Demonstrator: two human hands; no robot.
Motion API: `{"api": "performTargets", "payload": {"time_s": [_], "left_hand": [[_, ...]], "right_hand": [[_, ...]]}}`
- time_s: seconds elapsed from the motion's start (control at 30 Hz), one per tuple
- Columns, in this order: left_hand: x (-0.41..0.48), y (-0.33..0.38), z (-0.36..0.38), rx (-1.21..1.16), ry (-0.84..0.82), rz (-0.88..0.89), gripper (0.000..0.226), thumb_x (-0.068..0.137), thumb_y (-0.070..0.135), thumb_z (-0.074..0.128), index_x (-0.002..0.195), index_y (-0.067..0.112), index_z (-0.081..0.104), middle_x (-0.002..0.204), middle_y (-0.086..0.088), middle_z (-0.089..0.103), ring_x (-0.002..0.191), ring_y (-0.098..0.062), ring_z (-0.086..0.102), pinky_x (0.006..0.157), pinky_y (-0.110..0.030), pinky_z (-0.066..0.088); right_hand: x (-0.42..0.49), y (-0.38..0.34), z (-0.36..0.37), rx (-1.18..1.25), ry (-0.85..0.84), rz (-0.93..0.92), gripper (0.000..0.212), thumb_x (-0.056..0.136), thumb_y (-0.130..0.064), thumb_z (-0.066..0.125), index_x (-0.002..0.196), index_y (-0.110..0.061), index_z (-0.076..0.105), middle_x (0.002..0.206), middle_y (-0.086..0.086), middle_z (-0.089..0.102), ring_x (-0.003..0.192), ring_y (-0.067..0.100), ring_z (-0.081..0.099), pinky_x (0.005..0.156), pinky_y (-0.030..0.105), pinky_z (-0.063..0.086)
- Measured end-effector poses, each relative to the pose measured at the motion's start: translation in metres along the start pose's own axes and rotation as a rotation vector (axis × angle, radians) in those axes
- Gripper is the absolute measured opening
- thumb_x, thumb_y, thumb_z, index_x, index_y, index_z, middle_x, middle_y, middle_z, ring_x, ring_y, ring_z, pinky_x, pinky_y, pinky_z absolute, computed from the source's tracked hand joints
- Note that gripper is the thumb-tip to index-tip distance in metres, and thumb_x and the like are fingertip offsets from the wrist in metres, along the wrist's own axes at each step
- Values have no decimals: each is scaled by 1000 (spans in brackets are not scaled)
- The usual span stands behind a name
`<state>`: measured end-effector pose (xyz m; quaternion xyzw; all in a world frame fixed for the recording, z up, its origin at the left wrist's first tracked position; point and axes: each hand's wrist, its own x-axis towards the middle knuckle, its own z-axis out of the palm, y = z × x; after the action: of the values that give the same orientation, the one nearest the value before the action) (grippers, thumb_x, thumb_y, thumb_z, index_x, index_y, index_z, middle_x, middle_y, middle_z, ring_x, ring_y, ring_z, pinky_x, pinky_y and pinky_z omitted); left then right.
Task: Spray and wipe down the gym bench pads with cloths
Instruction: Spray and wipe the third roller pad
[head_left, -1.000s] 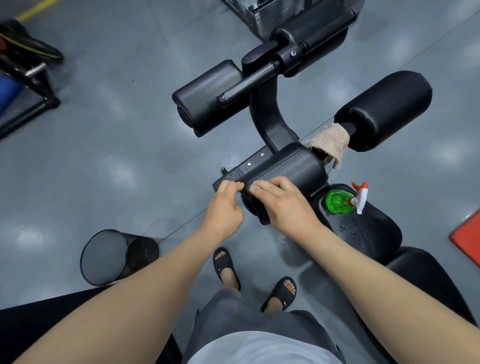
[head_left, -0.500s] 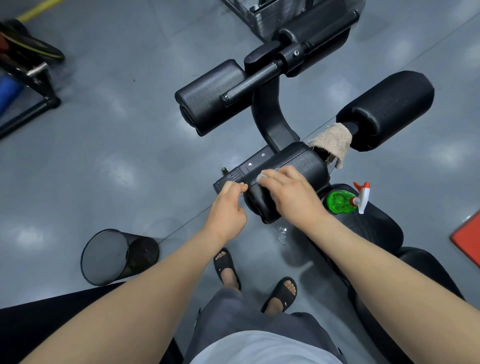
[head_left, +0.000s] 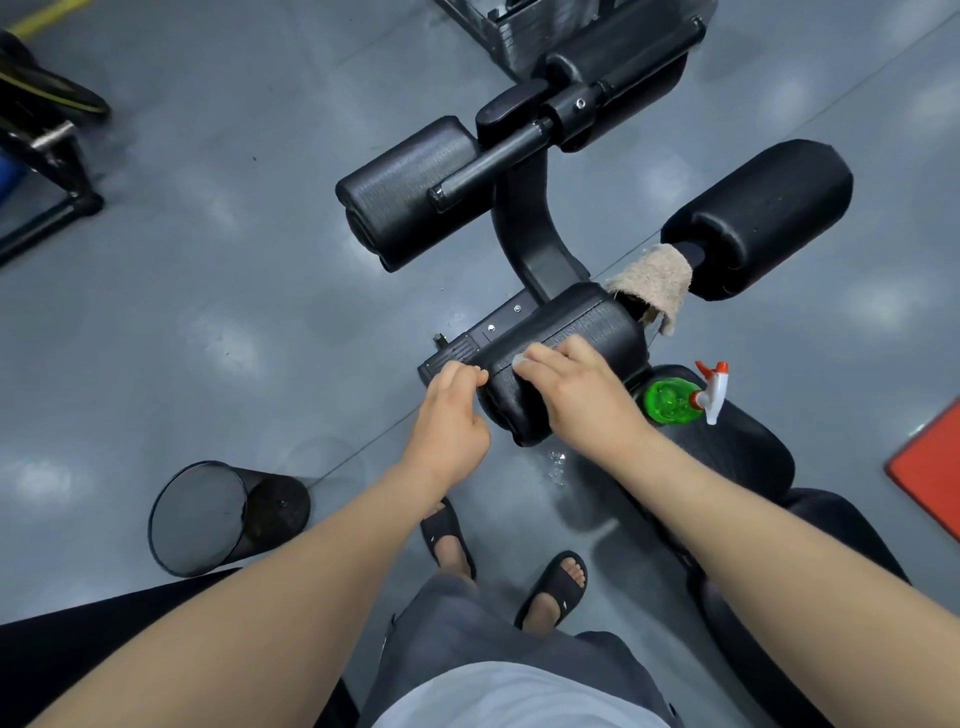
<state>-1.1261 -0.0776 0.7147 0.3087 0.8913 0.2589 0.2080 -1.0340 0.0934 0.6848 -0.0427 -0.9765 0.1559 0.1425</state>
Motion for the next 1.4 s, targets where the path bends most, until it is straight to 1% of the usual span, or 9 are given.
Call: {"api": "performTargets", "payload": {"time_s": [0.27, 0.47, 0.57, 0.7, 0.87, 0.97, 1.07, 1.23, 1.4], "left_hand": [[0, 0, -4, 30, -16, 0, 56, 77, -14, 41, 128, 2, 56, 132, -7, 52, 132, -25, 47, 102, -18, 31], [-2, -3, -2, 25, -12, 22, 54, 78, -14, 40, 127, 2, 56, 131, -8, 52, 132, -26, 45, 104, -23, 34], [-8, -3, 0, 42, -7, 58, 55, 76, -14, 40, 127, 1, 56, 130, -9, 51, 130, -28, 45, 102, -28, 39], [-21, 0, 6, 88, 13, 121, 61, 74, -14, 41, 132, 1, 53, 135, -9, 48, 132, -25, 39, 105, -35, 43], [-37, -1, 19, 130, -10, 160, 72, 72, -13, 42, 143, 0, 46, 150, -13, 40, 145, -25, 27, 116, -38, 36], [-44, -3, 26, 115, -17, 154, 77, 71, -12, 40, 147, 0, 44, 154, -15, 37, 150, -26, 24, 122, -40, 27], [-44, -5, 28, 101, -20, 130, 80, 71, -8, 37, 150, 4, 41, 158, -11, 34, 152, -21, 21, 122, -36, 25], [-45, -13, 21, -8, -68, 129, 83, 73, -7, 39, 153, 16, 37, 159, 5, 28, 152, -8, 20, 120, -26, 23], [-35, -7, 3, -231, 14, 38, 69, 70, 4, 41, 137, 18, 49, 134, 8, 44, 129, -8, 44, 110, -15, 31]], "right_hand": [[8, 66, -25, -56, 81, 302, 47, 83, 10, 59, 119, -20, 68, 110, -8, 67, 84, 19, 35, 78, 41, 48], [9, 47, -16, -56, 128, 495, 45, 83, 8, 54, 120, -16, 63, 113, -1, 63, 88, 24, 38, 85, 44, 44], [-8, 15, -4, -48, 113, 363, 36, 88, 1, 50, 120, -12, 62, 108, 3, 61, 80, 28, 40, 78, 46, 44], [-27, 18, -4, -32, 116, 197, 36, 97, -5, 45, 127, -13, 63, 120, -2, 65, 77, 28, 42, 80, 41, 46], [-8, 54, -24, -17, 203, 448, 27, 97, -1, 50, 108, -23, 61, 108, -8, 65, 82, 28, 47, 81, 36, 44], [1, 59, -21, 73, 250, 519, 27, 99, -3, 51, 114, -16, 69, 116, -3, 70, 92, 33, 53, 89, 32, 45], [1, 40, -13, 85, 243, 482, 23, 98, -5, 49, 105, -16, 67, 110, 2, 71, 85, 33, 49, 82, 34, 44], [-5, -3, 3, 124, 235, 352, 28, 94, -2, 54, 115, -14, 69, 119, 0, 71, 78, 25, 40, 80, 33, 46], [-22, -39, 10, 221, 127, 119, 47, 85, 1, 59, 129, -14, 65, 131, -2, 68, 78, 26, 44, 76, 38, 53]]}}
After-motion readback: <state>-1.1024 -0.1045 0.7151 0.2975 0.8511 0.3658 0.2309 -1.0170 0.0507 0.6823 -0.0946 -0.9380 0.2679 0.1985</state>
